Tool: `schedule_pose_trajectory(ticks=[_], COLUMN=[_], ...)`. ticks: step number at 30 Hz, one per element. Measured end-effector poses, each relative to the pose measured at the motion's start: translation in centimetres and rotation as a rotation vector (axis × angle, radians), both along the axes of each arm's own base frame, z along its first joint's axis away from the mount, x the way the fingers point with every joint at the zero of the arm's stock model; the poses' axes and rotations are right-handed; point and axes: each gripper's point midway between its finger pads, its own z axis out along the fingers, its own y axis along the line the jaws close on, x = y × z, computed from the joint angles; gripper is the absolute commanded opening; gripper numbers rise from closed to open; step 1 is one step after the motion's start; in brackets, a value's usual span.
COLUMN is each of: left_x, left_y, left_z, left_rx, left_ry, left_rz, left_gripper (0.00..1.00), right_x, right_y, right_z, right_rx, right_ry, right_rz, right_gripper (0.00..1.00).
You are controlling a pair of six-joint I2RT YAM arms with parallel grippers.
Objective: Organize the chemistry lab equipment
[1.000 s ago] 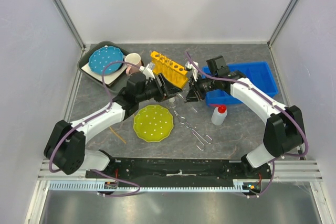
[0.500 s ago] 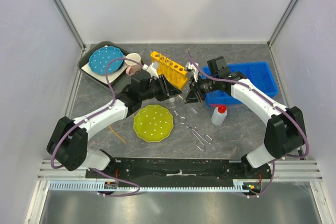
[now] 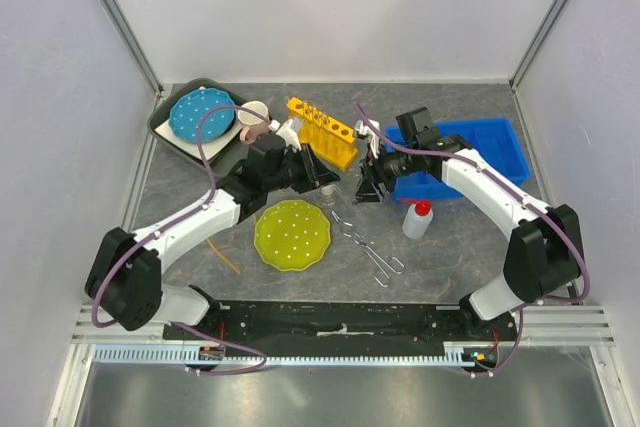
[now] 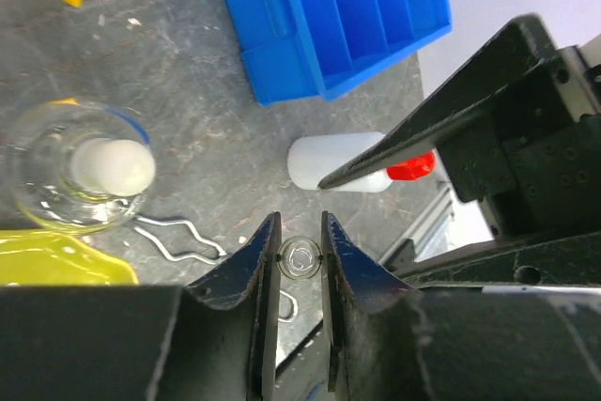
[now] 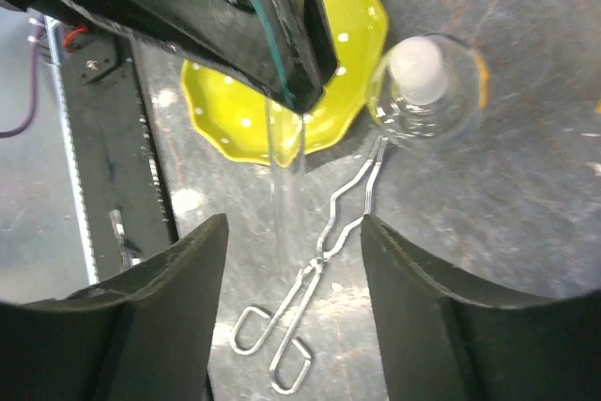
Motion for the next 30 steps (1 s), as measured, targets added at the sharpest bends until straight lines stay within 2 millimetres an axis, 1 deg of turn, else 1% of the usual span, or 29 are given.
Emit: schedule_pose_trajectory(ticks=[2, 4, 6, 7, 9, 11, 13, 15, 16, 18, 24, 27, 30], left_x=[0.3, 1.2, 2.5, 3.2, 4.6, 6.0, 7.2, 8.7, 9.3, 10.8, 14.1, 15.0, 15.5], left_y=[0.7, 1.4, 2.0, 2.3, 2.9, 3.3, 3.5, 3.3, 3.2, 2.9, 2.2, 1.9, 1.5], left_z=[0.2, 1.2, 2.7, 3.7, 5.7, 7.8, 9.4, 10.4, 10.6, 10.6, 9.0, 8.4, 8.0], left_rx=[0.037, 0.08, 0.117, 0.136, 0.171, 0.196, 0.219, 0.246, 0.257, 0.294, 0.402, 0.452, 0.49], left_ry=[-0.028, -0.079, -0.152, -0.19, -0.274, -0.352, -0.411, -0.459, -0.475, -0.5, -0.538, -0.559, -0.579], left_rz=[0.016, 0.036, 0.066, 0.079, 0.112, 0.136, 0.16, 0.177, 0.181, 0.19, 0.19, 0.179, 0.164], left_gripper=[0.04, 0.04, 0.04, 0.04, 0.03, 0.03, 0.03, 0.03, 0.03, 0.02, 0.02, 0.02, 0.02], right_x=[0.4, 1.5, 2.9, 3.4, 4.1, 4.2, 4.0, 3.6, 3.5, 3.8, 4.7, 4.8, 4.9], right_y=[-0.5, -1.5, -3.1, -3.9, -5.5, -6.3, -6.7, -7.2, -7.5, -8.2, -9.5, -9.7, -9.8], right_z=[0.3, 1.1, 2.1, 2.5, 3.3, 4.2, 4.8, 5.0, 5.0, 4.8, 4.4, 4.3, 4.5], right_rx=[-0.014, -0.021, -0.021, -0.023, -0.031, -0.03, -0.023, -0.019, -0.019, -0.019, -0.017, -0.014, -0.01], right_ry=[-0.018, -0.049, -0.092, -0.113, -0.152, -0.188, -0.222, -0.235, -0.236, -0.237, -0.235, -0.236, -0.242], right_rz=[-0.005, -0.029, -0.074, -0.096, -0.139, -0.161, -0.175, -0.188, -0.198, -0.224, -0.276, -0.288, -0.293], right_gripper=[0.79, 0.84, 0.87, 0.89, 0.91, 0.94, 0.96, 0.96, 0.98, 0.98, 0.98, 0.98, 0.98])
